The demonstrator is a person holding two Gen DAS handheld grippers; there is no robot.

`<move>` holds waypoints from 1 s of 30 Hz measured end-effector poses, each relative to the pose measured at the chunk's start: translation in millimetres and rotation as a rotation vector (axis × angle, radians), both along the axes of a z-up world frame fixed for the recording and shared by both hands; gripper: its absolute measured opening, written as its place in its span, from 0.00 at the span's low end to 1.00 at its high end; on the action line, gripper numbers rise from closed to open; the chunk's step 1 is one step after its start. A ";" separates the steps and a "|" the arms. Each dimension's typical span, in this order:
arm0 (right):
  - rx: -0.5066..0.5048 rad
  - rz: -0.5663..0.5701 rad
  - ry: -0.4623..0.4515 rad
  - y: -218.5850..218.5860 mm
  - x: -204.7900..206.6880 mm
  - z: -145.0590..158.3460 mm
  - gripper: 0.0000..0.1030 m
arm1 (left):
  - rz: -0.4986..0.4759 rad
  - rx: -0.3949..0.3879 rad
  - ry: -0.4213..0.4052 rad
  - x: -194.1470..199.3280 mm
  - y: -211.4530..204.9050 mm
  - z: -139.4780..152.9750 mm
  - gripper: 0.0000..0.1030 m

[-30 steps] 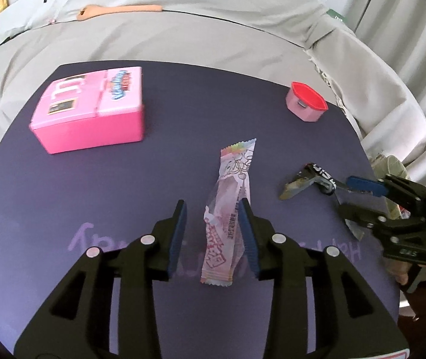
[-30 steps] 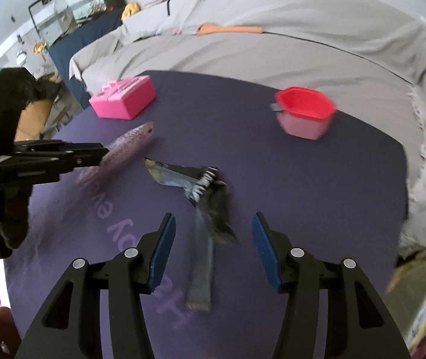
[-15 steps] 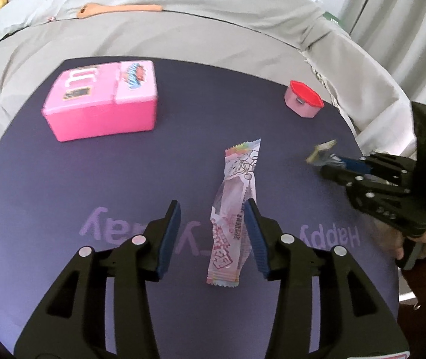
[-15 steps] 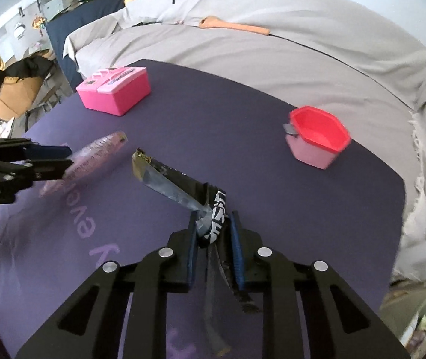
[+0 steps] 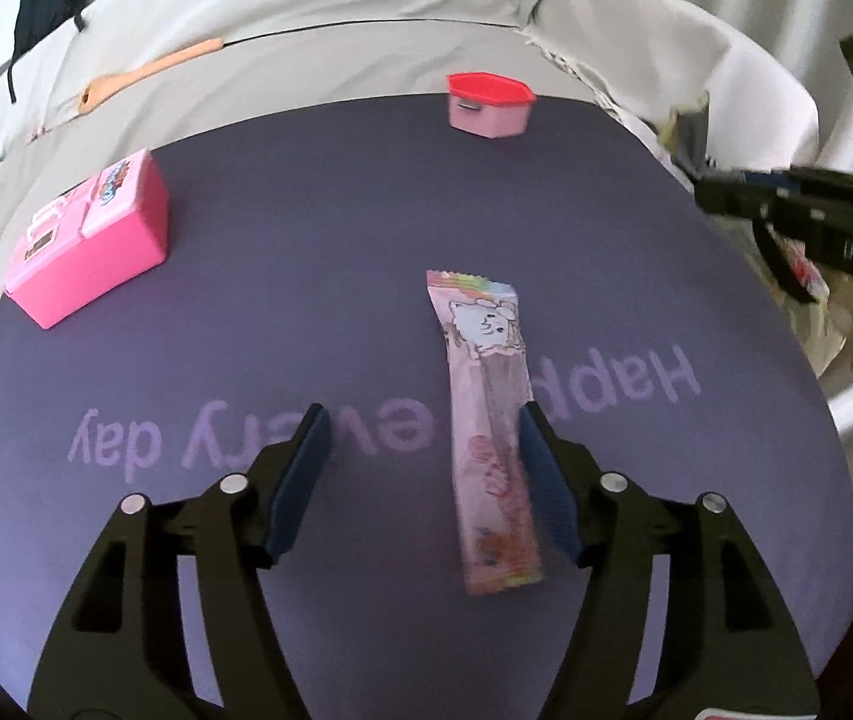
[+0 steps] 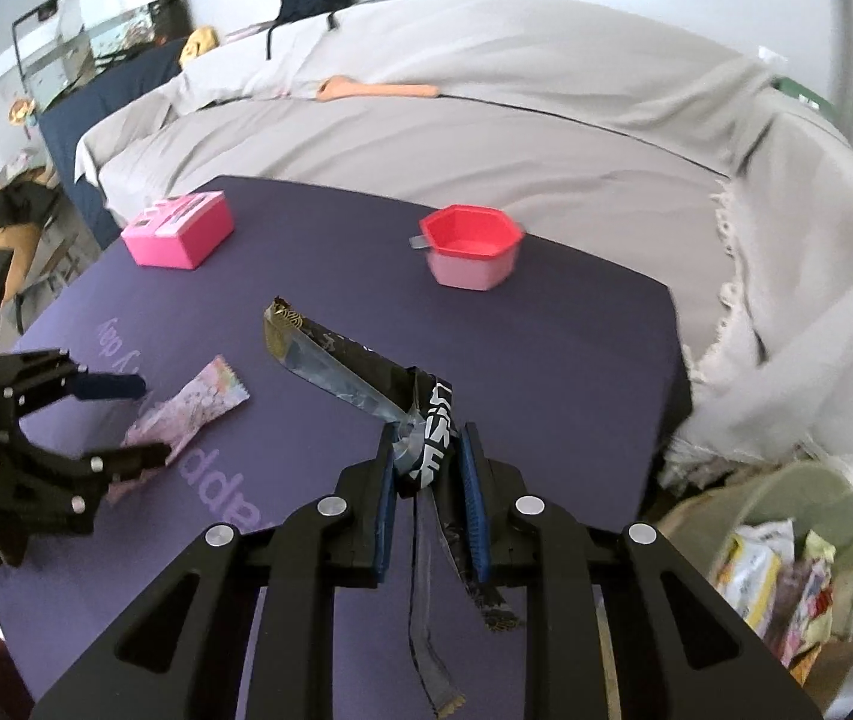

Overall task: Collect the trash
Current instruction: 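Carry both wrappers over the bin and open both tools to drop them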

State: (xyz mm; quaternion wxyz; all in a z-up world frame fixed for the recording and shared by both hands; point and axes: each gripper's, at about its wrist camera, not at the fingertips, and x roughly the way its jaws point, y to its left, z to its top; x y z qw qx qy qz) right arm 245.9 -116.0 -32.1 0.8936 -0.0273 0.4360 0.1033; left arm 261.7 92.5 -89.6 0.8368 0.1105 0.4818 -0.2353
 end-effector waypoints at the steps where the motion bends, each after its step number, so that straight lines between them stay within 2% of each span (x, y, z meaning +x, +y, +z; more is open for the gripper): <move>1: 0.006 -0.009 -0.005 -4.0 -3.4 0.8 0.20 | -0.007 0.008 -0.005 -4.1 -3.7 -0.5 0.61; 3: 0.016 -0.021 -0.014 -9.2 -9.7 1.8 0.20 | -0.015 0.010 -0.012 -10.1 -8.3 -1.0 0.61; 4: 0.023 -0.025 -0.021 -12.6 -14.0 2.9 0.20 | 0.003 -0.010 -0.008 -11.4 -7.6 0.2 0.56; 7: 0.029 -0.029 -0.038 -19.5 -23.5 6.8 0.20 | 0.044 -0.090 0.046 -8.1 -7.0 5.1 0.16; 9: 0.036 -0.033 -0.051 -24.9 -30.7 11.0 0.20 | 0.062 -0.117 0.047 -8.1 -9.5 9.5 0.14; 12: 0.044 -0.043 -0.079 -36.7 -44.5 19.2 0.20 | 0.074 -0.115 0.007 -10.4 -23.1 24.3 0.12; 19: 0.050 -0.098 -0.163 -80.3 -77.5 48.8 0.20 | 0.040 -0.143 -0.126 -19.8 -76.3 81.5 0.12; 24: 0.045 -0.175 -0.212 -125.1 -104.5 66.7 0.20 | -0.055 -0.184 -0.172 -28.3 -136.1 111.6 0.12; 30: 0.004 -0.283 -0.251 -186.2 -139.4 83.1 0.20 | -0.200 -0.268 -0.126 -39.5 -209.5 109.7 0.13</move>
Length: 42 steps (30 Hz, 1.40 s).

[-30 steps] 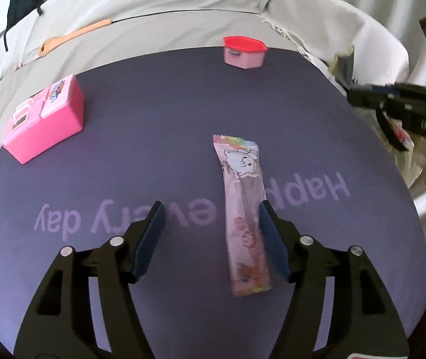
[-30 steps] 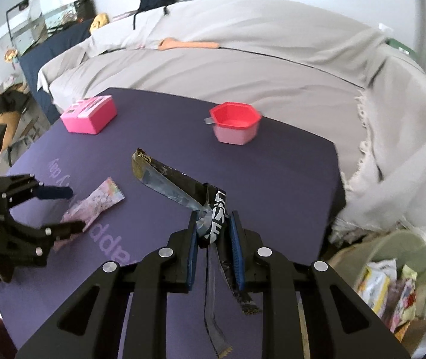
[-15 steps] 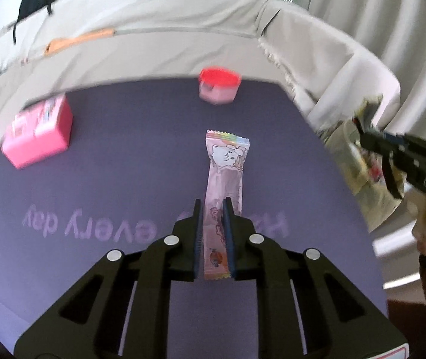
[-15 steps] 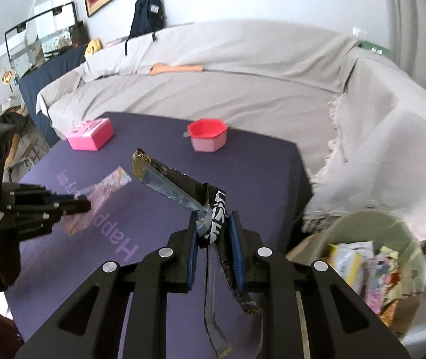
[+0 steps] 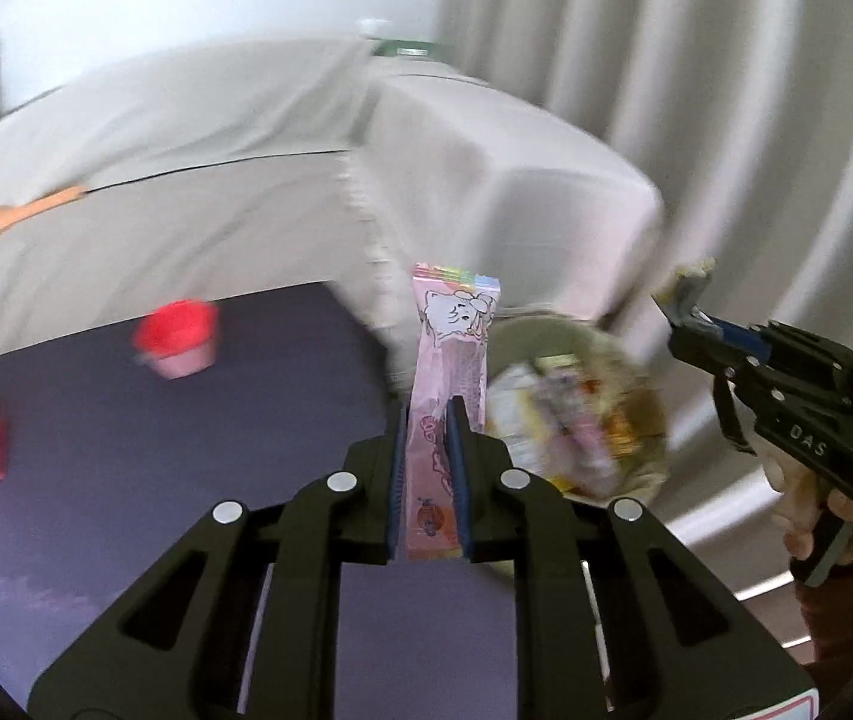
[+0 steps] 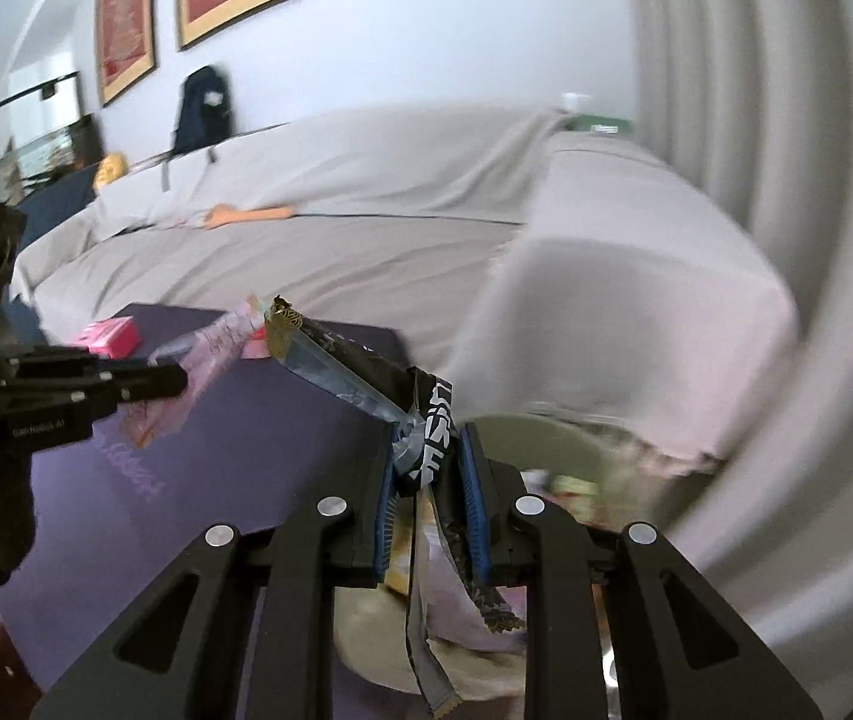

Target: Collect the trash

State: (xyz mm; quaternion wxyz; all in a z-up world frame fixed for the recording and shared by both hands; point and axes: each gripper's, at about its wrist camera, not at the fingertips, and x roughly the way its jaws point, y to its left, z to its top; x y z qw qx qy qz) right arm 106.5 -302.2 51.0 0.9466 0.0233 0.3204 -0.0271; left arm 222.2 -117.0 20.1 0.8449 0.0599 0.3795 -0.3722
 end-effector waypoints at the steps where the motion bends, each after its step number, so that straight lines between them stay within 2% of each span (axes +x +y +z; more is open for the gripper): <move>1: -0.003 -0.024 -0.003 -12.5 -5.3 1.7 0.20 | -0.018 -0.007 0.007 -1.5 -10.1 -2.9 0.13; 6: -0.002 -0.098 0.000 -50.8 -19.5 0.9 0.20 | -0.110 -0.021 0.094 3.5 -78.0 -34.9 0.14; 12: 0.012 -0.162 0.032 -80.7 -24.9 -13.2 0.20 | -0.175 -0.003 0.134 16.6 -139.2 -72.1 0.15; 13: 0.018 -0.170 0.038 -84.8 -24.6 -16.3 0.20 | -0.184 -0.004 0.141 17.8 -143.2 -77.6 0.18; 14: 0.025 -0.174 0.044 -88.5 -23.4 -19.1 0.20 | -0.200 -0.002 0.156 20.7 -149.8 -83.6 0.27; 16: 0.033 -0.175 0.056 -91.7 -18.5 -24.1 0.20 | -0.203 0.018 0.172 19.6 -152.2 -93.0 0.39; 17: 0.037 -0.171 0.064 -93.2 -15.2 -27.3 0.20 | -0.196 0.035 0.177 20.9 -152.9 -97.8 0.39; 21: 0.060 -0.141 0.091 -93.3 3.8 -41.3 0.20 | -0.193 0.068 0.217 21.8 -144.2 -106.5 0.40; 26: 0.094 -0.091 0.112 -80.2 32.6 -56.3 0.20 | -0.214 0.023 0.276 23.7 -123.1 -102.4 0.48; 30: 0.099 -0.055 0.121 -68.2 50.9 -64.2 0.20 | -0.200 0.007 0.255 23.9 -102.7 -91.5 0.50; 37: 0.068 -0.054 0.143 -52.0 59.0 -78.0 0.20 | -0.038 -0.008 0.187 20.1 -53.1 -64.1 0.51; 39: 0.071 -0.056 0.140 -50.8 57.0 -79.9 0.23 | 0.004 -0.013 0.173 15.5 -41.3 -57.9 0.51; 41: 0.069 -0.061 0.145 -49.2 55.4 -80.9 0.38 | 0.056 -0.022 0.161 7.1 -27.1 -51.5 0.51; 42: 0.068 -0.065 0.147 -48.7 54.6 -81.4 0.42 | 0.080 -0.025 0.157 2.5 -19.4 -49.3 0.51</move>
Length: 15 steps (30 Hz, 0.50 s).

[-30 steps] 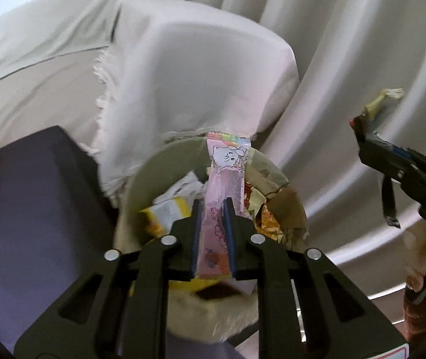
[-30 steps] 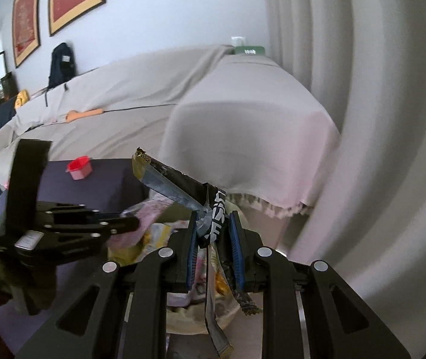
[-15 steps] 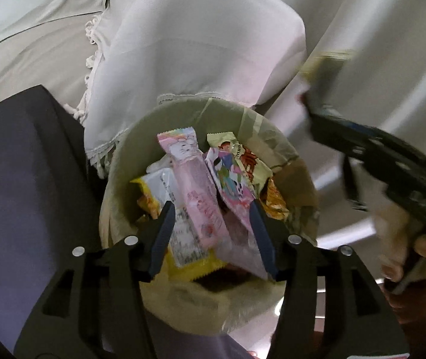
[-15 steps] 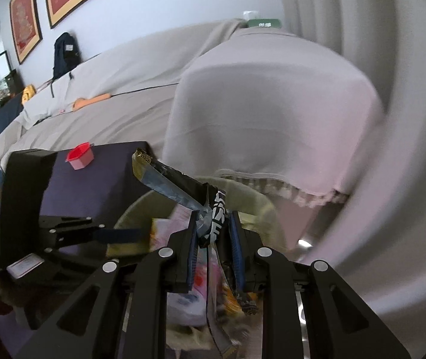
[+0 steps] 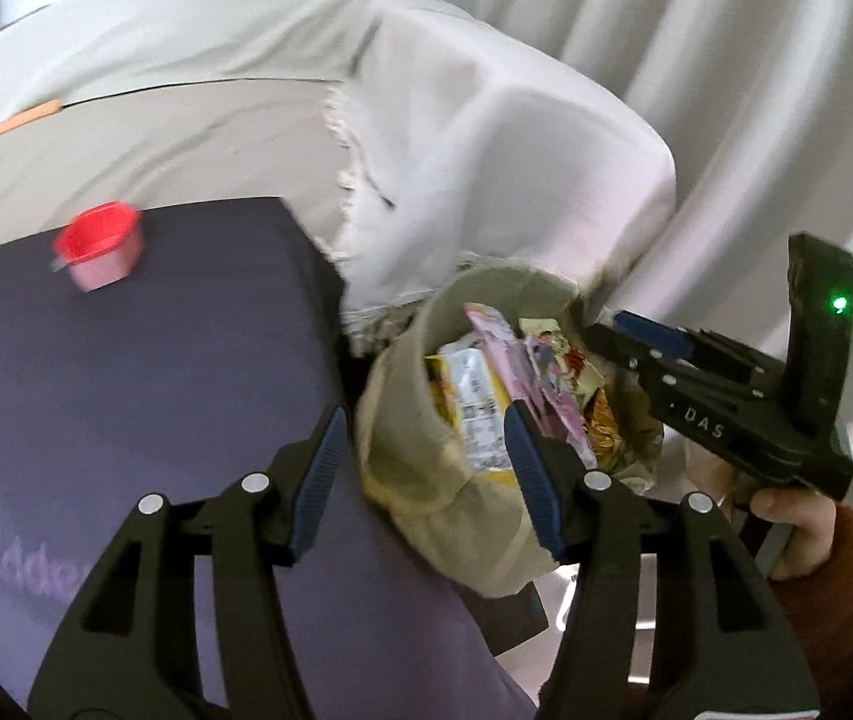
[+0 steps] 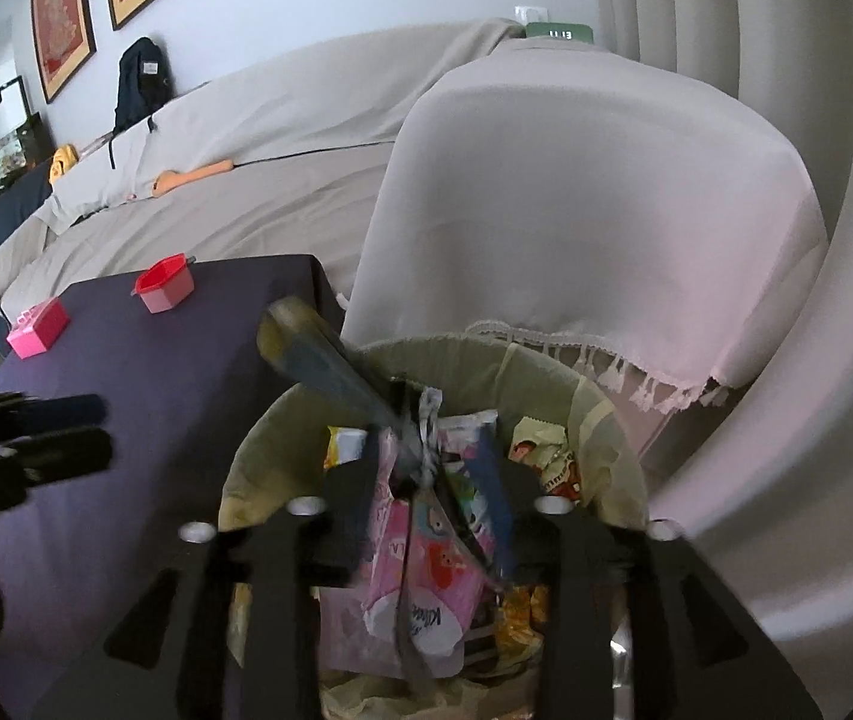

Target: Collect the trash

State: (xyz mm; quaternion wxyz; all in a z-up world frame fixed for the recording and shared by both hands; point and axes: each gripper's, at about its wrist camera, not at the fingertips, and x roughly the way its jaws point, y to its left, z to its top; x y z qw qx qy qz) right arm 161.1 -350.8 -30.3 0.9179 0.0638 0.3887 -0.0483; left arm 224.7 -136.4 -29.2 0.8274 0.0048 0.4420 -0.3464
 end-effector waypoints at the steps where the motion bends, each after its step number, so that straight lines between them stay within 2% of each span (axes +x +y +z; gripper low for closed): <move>1: 0.000 -0.002 0.000 1.1 -1.7 0.5 0.45 | 0.023 0.001 -0.004 -3.8 7.7 4.2 0.53; 7: -0.044 -0.017 -0.020 11.8 -22.9 8.8 0.51 | 0.130 0.021 -0.040 -33.8 38.2 12.6 0.64; 15: -0.022 -0.018 -0.080 40.0 -83.1 29.5 0.51 | 0.239 0.082 -0.200 -98.4 75.2 28.0 0.65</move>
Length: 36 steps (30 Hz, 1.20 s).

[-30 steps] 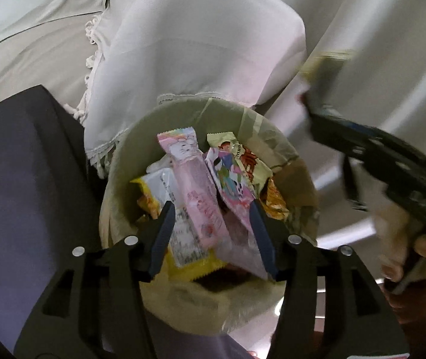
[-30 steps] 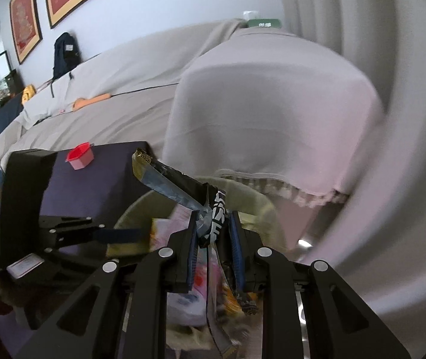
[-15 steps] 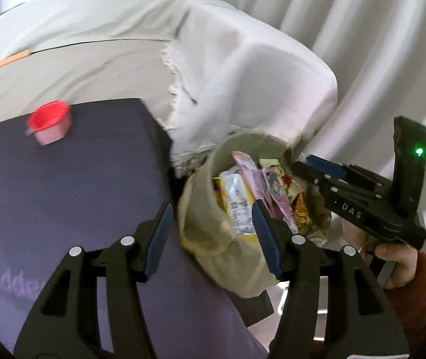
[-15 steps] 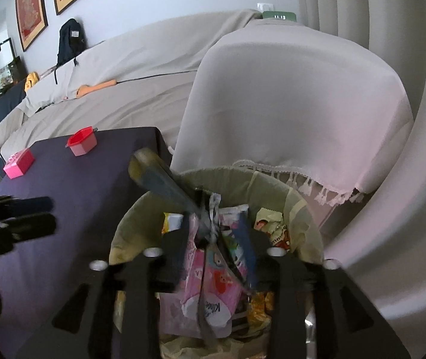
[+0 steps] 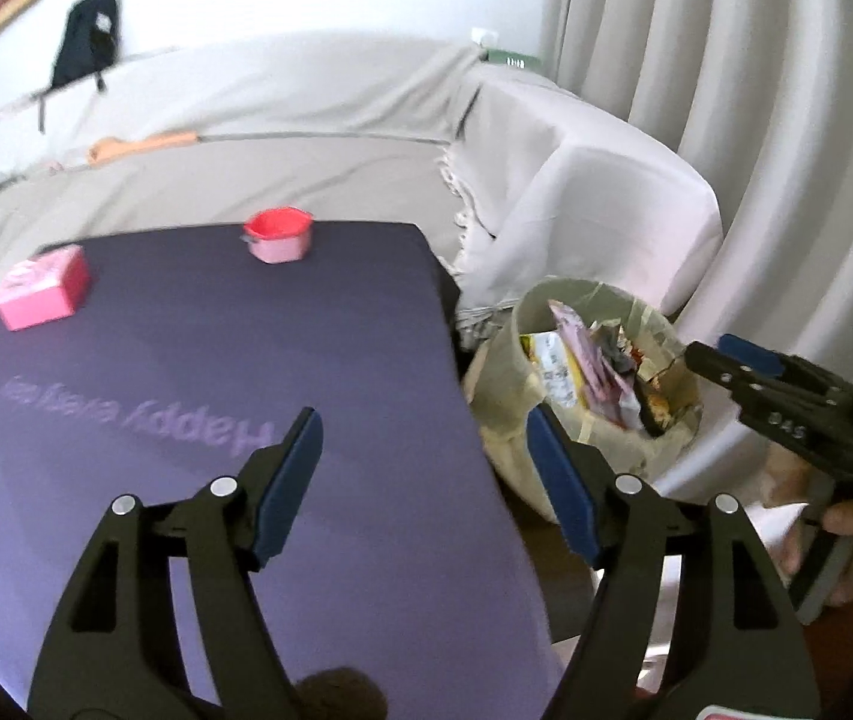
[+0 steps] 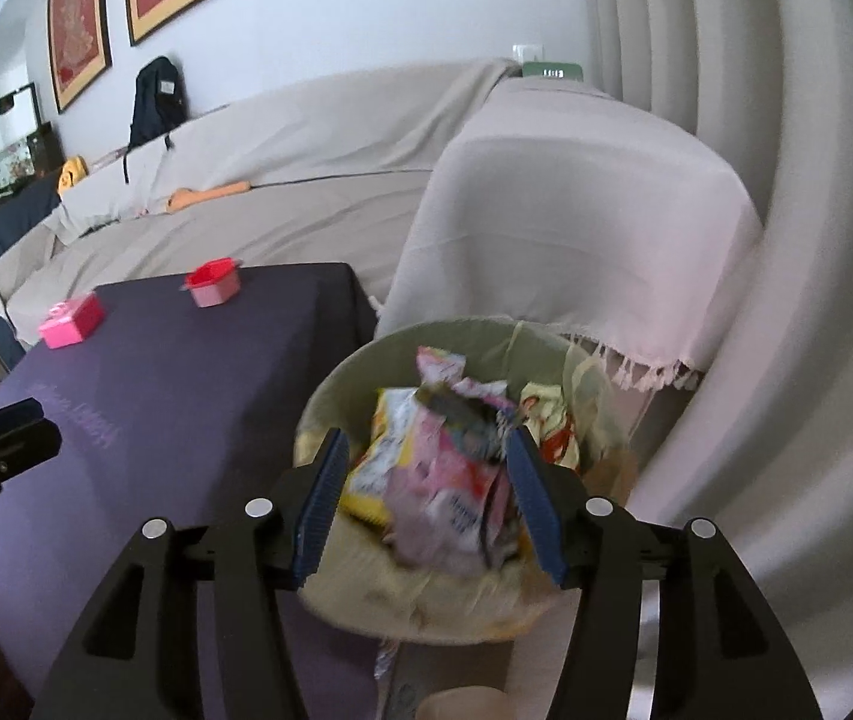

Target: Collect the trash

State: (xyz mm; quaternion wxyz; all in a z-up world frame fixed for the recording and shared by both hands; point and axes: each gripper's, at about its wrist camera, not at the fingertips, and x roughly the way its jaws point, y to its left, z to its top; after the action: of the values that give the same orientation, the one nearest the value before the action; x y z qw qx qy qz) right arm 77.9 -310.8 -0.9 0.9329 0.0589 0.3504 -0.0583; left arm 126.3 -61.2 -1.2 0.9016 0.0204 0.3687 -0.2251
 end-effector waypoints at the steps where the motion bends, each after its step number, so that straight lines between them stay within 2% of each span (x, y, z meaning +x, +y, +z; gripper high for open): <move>1: 0.013 -0.003 -0.006 5.4 -10.7 2.5 0.51 | 0.003 0.008 -0.013 -7.1 2.9 1.7 0.65; 6: 0.073 0.045 -0.071 40.6 -65.4 13.7 0.52 | 0.047 0.054 -0.124 -54.1 23.0 15.5 0.65; 9: 0.044 0.066 -0.106 71.4 -101.5 15.7 0.52 | 0.083 0.061 -0.219 -77.2 36.7 25.0 0.65; 11: 0.037 0.072 -0.109 86.4 -117.7 13.9 0.52 | 0.111 0.054 -0.247 -90.3 45.7 30.8 0.65; 14: 0.027 0.078 -0.110 104.5 -137.3 10.0 0.52 | 0.150 0.040 -0.258 -105.6 57.9 37.5 0.65; 21: -0.024 0.146 -0.154 132.8 -164.2 13.8 0.52 | 0.220 0.069 -0.288 -127.8 71.6 43.5 0.65; 30: -0.025 0.143 -0.175 131.5 -174.7 15.8 0.52 | 0.207 0.117 -0.272 -139.3 65.6 38.5 0.65; 36: -0.009 0.122 -0.170 121.5 -178.7 10.3 0.52 | 0.209 0.157 -0.228 -135.5 58.0 30.1 0.65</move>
State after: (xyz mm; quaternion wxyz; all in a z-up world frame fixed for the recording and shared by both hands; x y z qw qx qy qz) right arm -100.8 -189.3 9.4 0.9613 0.0381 0.2729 0.0025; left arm -9.1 -3.2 28.9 0.9518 0.0777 0.2804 -0.0967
